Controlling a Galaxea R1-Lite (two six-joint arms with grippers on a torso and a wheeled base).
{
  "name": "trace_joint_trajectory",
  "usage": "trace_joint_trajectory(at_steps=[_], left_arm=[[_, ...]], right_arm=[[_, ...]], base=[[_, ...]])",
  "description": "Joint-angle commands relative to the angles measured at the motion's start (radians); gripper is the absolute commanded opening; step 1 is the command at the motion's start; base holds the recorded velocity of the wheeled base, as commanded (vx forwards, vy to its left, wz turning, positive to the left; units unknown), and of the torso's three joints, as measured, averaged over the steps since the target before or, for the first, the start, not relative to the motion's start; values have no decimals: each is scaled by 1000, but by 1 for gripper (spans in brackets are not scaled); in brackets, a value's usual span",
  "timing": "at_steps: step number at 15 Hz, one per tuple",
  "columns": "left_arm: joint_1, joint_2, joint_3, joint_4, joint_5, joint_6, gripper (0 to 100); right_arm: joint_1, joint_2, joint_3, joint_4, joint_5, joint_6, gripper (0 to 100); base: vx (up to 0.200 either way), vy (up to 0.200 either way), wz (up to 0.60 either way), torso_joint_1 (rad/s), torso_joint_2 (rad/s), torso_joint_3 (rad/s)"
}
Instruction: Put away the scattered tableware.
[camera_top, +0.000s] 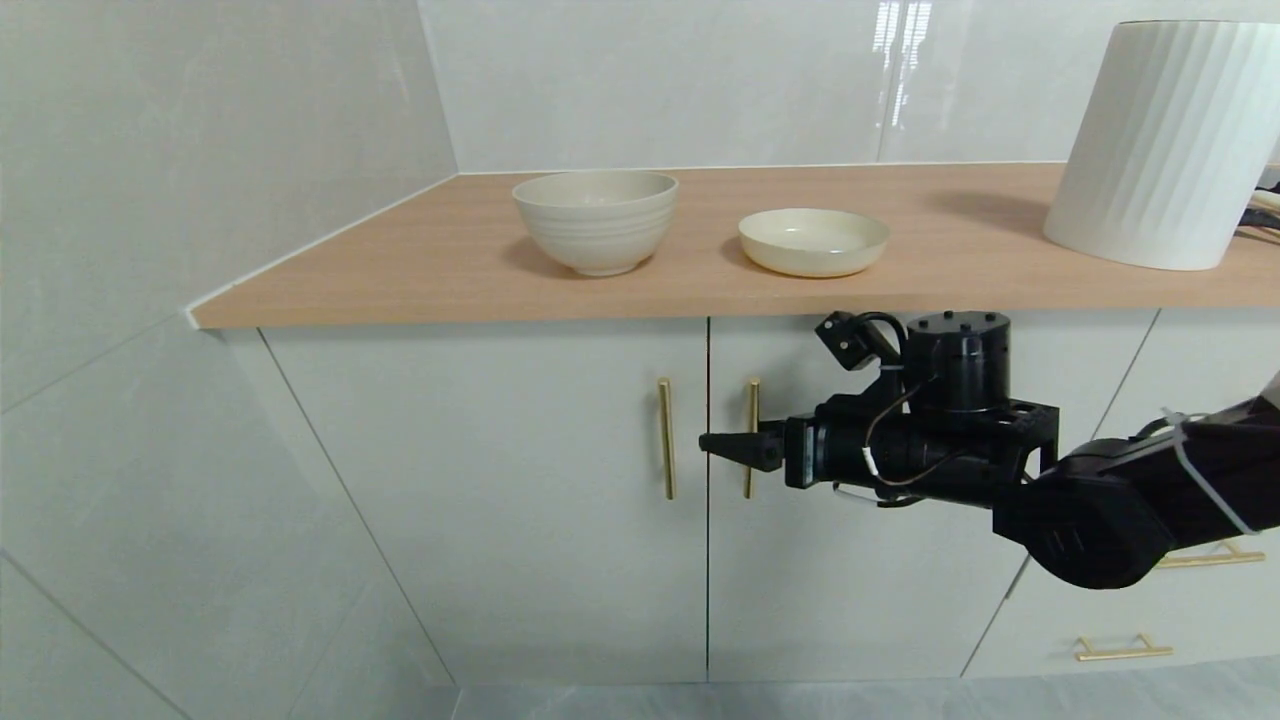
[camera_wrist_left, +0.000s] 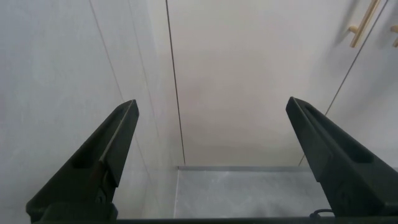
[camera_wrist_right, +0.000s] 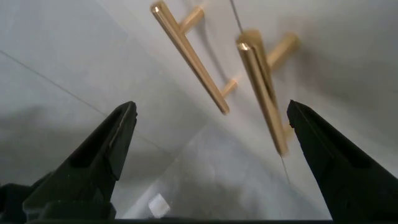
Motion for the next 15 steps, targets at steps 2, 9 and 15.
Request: trace_joint_trajectory(at_steps=[2, 9, 15], left_arm=[[0, 0, 0, 0, 1, 1, 100], [0, 0, 0, 0, 1, -1, 100], [0, 0, 0, -1, 1, 2, 100]], right_arm=[[24, 79, -19, -46, -1, 5, 100], [33, 13, 17, -66, 94, 113, 100], [33, -118, 136, -66, 212, 123, 100]], base=[[0, 0, 0, 0, 0, 0], [0, 0, 0, 0, 0, 0], [0, 0, 0, 0, 0, 0]])
